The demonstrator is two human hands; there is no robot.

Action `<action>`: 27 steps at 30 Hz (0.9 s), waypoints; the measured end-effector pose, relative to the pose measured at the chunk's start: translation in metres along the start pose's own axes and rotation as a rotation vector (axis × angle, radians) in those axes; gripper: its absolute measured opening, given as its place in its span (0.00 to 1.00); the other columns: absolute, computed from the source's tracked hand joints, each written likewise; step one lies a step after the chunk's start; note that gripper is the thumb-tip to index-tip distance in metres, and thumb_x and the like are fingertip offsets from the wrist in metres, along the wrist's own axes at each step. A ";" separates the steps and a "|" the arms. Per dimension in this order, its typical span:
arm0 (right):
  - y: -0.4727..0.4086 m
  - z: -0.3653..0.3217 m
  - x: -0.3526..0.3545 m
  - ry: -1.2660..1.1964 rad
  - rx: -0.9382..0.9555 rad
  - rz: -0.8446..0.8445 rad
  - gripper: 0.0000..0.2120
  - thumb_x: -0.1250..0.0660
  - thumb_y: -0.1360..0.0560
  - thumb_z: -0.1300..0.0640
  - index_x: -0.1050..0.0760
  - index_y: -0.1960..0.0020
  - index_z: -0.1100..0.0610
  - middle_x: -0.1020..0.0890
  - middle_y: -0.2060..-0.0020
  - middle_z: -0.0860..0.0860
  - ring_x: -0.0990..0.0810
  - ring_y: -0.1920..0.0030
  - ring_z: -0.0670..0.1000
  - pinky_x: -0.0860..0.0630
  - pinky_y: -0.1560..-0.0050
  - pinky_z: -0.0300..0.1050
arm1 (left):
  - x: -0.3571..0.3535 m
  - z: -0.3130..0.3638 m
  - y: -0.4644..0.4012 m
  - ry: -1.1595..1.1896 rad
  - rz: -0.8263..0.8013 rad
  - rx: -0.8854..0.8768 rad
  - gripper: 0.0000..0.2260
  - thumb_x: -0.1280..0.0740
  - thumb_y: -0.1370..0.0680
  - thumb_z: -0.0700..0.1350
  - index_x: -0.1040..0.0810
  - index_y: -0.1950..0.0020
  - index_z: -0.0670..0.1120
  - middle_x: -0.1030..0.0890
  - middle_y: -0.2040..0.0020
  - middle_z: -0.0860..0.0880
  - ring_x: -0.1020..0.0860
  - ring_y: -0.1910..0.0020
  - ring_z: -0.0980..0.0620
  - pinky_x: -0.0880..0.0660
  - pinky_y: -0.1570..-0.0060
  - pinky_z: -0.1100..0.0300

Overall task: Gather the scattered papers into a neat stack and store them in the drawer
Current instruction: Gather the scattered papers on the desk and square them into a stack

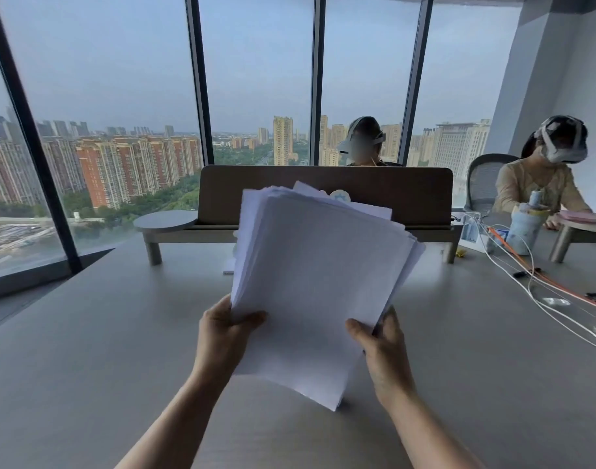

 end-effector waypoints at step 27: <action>0.003 0.000 0.023 0.158 -0.002 -0.075 0.11 0.28 0.29 0.70 0.18 0.53 0.56 0.13 0.60 0.48 0.15 0.58 0.47 0.20 0.60 0.37 | -0.001 0.101 -0.016 -1.164 -0.287 -0.548 0.14 0.27 0.33 0.59 0.21 0.53 0.53 0.17 0.58 0.46 0.20 0.55 0.41 0.30 0.60 0.57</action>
Point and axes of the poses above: each hand's wrist, its own y-axis away from the middle knuckle, its own x-axis out of the back of the hand, z = x × y, the point moved 9 cm from there along -y, towards the middle knuckle
